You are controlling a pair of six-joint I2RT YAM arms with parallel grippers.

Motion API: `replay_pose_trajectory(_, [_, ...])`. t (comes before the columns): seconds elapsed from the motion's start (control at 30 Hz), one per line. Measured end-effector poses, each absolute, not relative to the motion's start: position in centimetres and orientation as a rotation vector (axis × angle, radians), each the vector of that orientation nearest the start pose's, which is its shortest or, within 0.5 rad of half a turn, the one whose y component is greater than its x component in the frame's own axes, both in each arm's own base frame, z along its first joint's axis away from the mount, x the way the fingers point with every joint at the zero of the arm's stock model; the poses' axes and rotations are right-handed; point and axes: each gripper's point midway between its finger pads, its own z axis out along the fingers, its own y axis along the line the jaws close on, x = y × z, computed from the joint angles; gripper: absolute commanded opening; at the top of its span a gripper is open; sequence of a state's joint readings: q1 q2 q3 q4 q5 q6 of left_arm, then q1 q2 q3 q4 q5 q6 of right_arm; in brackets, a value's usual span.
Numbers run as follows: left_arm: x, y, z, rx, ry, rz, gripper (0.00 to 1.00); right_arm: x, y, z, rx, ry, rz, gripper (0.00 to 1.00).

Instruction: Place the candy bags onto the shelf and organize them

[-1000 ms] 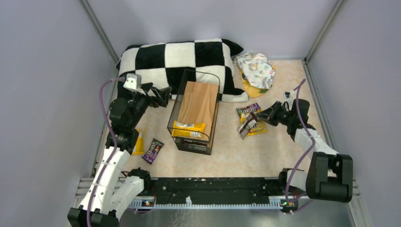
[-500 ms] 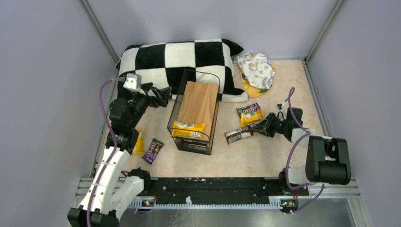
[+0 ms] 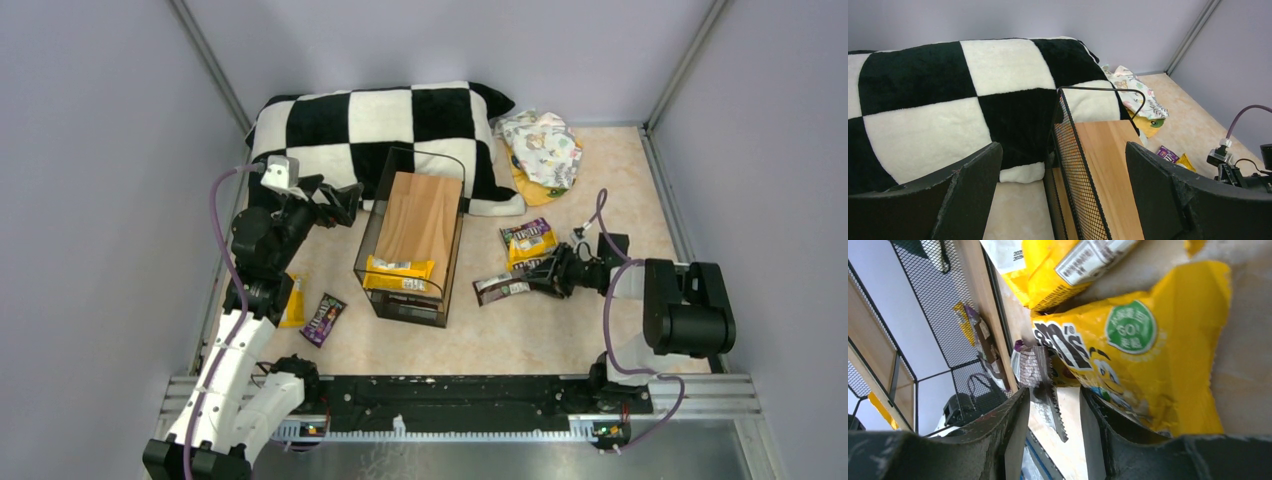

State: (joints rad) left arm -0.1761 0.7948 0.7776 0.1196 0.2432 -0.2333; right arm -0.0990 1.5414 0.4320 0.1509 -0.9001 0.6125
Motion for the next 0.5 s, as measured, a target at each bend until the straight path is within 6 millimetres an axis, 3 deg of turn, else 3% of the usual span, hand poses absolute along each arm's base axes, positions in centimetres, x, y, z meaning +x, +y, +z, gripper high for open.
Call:
replay_pose_trajectory(0.23, [31.2, -10.8, 34.1, 0.158, 1.487, -0.510, 0.99, 25.7, 13.8, 3.2, 0.453, 2.422, 1.393, 0.35])
replay_pose_trajectory(0.33, [31.3, -10.8, 34.1, 0.158, 1.486, -0.510, 0.99, 25.8, 14.0, 3.1, 0.455, 2.419, 1.411, 0.25])
replay_pose_trajectory(0.4, [31.3, -10.8, 34.1, 0.157, 1.488, -0.510, 0.99, 25.9, 14.1, 3.1, 0.457, 2.415, 1.420, 0.08])
replay_pose_trajectory(0.5, [31.5, -10.9, 33.8, 0.158, 1.496, -0.511, 0.99, 26.1, 14.4, 3.5, 0.470, 2.400, 1.445, 0.07])
